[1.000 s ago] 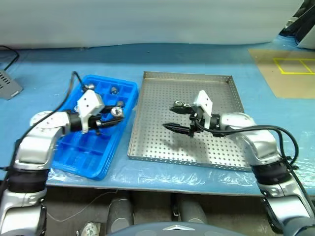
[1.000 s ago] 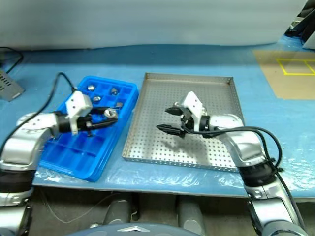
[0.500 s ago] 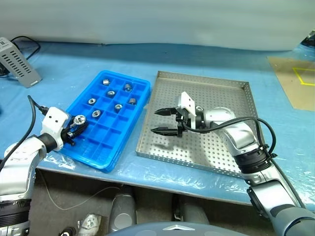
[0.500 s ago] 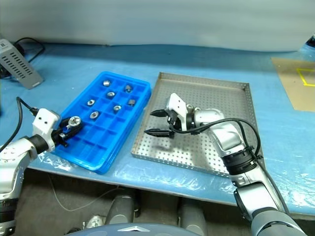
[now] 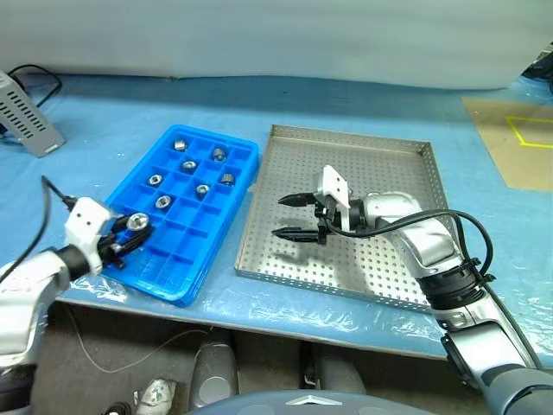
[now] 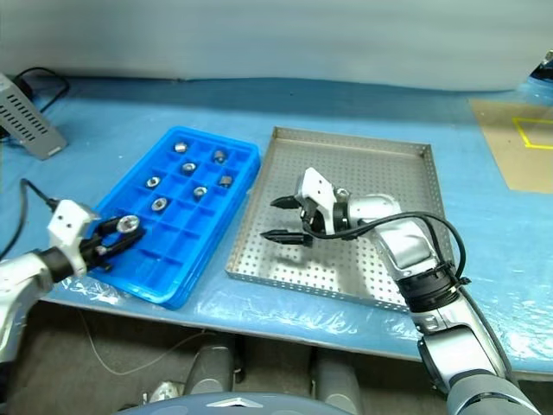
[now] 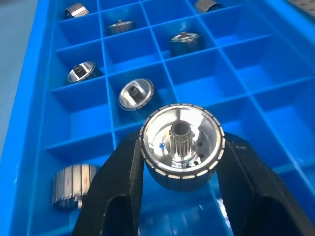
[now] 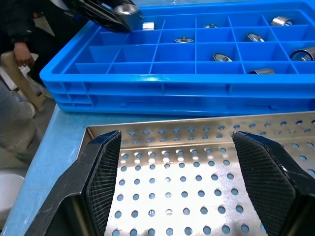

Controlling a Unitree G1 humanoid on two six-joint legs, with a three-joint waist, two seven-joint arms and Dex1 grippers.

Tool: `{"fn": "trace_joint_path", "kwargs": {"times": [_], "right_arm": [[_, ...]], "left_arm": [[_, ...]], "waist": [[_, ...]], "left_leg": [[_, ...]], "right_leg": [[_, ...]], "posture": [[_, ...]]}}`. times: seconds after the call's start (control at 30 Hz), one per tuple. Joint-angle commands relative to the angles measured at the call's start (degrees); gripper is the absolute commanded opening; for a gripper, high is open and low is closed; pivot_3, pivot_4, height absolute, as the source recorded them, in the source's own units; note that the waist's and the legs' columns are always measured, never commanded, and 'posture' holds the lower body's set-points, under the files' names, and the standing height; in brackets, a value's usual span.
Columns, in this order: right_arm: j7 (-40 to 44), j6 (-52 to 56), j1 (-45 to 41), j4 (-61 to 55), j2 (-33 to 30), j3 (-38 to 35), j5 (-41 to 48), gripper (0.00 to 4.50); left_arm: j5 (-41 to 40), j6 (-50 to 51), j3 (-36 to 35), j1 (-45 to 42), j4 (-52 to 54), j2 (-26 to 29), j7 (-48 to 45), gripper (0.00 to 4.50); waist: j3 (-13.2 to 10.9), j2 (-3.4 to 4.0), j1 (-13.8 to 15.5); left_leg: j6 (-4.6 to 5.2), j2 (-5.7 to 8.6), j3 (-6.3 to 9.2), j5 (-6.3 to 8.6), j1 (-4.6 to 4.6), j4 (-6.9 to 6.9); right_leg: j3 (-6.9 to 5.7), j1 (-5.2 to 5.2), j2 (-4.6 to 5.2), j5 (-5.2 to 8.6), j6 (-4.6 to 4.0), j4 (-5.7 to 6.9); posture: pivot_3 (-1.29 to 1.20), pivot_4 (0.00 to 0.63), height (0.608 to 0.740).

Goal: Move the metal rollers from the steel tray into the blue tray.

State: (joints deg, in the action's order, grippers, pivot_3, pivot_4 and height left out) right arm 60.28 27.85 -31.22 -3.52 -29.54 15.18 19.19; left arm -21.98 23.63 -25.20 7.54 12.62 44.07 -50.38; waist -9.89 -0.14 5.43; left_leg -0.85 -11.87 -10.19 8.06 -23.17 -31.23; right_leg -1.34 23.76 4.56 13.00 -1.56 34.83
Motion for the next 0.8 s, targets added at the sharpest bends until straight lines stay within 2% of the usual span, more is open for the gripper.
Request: {"fn": "trace_joint_path", "kwargs": {"times": [0.03,0.17,0.3,0.47,0.63,0.67,0.8], "right_arm": [[-0.45,-0.78,0.05,-1.30,0.00,-0.95,-0.34,3.80],[-1.33,-0.73,-0.95,-0.62,1.67,-0.11,-0.97,3.80],[-1.82,-0.79,-1.53,-0.28,3.08,0.40,-1.84,3.80],[-1.95,-0.68,-0.84,-1.12,2.92,0.33,-2.40,3.80],[-2.41,-0.46,-0.39,-1.74,2.89,0.25,-2.70,3.80],[-2.58,-0.38,-0.38,-1.74,2.94,0.16,-2.71,3.80],[-3.15,-0.23,-0.44,-1.46,3.24,-0.06,-2.83,3.80]], "left_arm": [[-0.55,-1.53,-4.08,4.90,0.98,3.51,-4.35,1.78],[1.12,-3.20,-3.44,5.74,-1.08,4.07,-3.21,1.78],[2.35,-3.75,-1.35,4.28,-1.69,2.30,-0.57,1.78],[3.11,-2.86,0.50,2.32,-1.74,0.59,2.70,1.78],[4.91,-3.69,2.64,3.08,-3.96,1.37,2.85,1.78],[4.79,-3.59,2.80,3.12,-4.69,1.63,2.46,2.50],[5.43,-3.52,3.43,2.07,-6.08,2.31,2.85,3.66]], "waist": [[0.00,0.01,0.03],[-0.01,0.00,0.22],[0.00,0.00,0.28],[0.02,-0.05,0.18],[0.03,-0.05,0.04],[0.03,-0.05,0.05],[0.05,-0.05,0.00]], "left_leg": [[-0.04,-0.01,0.00,-0.03,0.02,0.04],[-0.14,-0.03,0.02,-0.09,0.09,0.11],[-0.17,-0.03,0.03,-0.10,0.08,0.09],[-0.18,-0.02,0.03,-0.11,0.04,0.08],[-0.24,-0.08,0.03,-0.15,0.07,0.07],[-0.24,-0.08,0.03,-0.15,0.08,0.07],[-0.26,-0.06,0.03,-0.16,0.14,0.07]], "right_leg": [[0.00,0.01,-0.03,0.00,-0.01,0.00],[0.06,-0.01,-0.06,0.00,0.00,0.01],[0.06,-0.05,-0.05,-0.01,-0.01,0.04],[0.05,-0.02,-0.10,-0.02,-0.03,0.04],[0.05,-0.01,-0.19,-0.03,-0.04,0.06],[0.05,-0.01,-0.19,-0.03,-0.04,0.07],[0.10,-0.04,-0.19,-0.03,-0.05,0.10]], "posture": [[0.08,0.150,0.740],[0.08,0.150,0.740],[0.09,0.150,0.740],[0.09,0.150,0.740],[0.07,0.150,0.740],[0.07,0.150,0.740],[0.07,0.150,0.740]]}}
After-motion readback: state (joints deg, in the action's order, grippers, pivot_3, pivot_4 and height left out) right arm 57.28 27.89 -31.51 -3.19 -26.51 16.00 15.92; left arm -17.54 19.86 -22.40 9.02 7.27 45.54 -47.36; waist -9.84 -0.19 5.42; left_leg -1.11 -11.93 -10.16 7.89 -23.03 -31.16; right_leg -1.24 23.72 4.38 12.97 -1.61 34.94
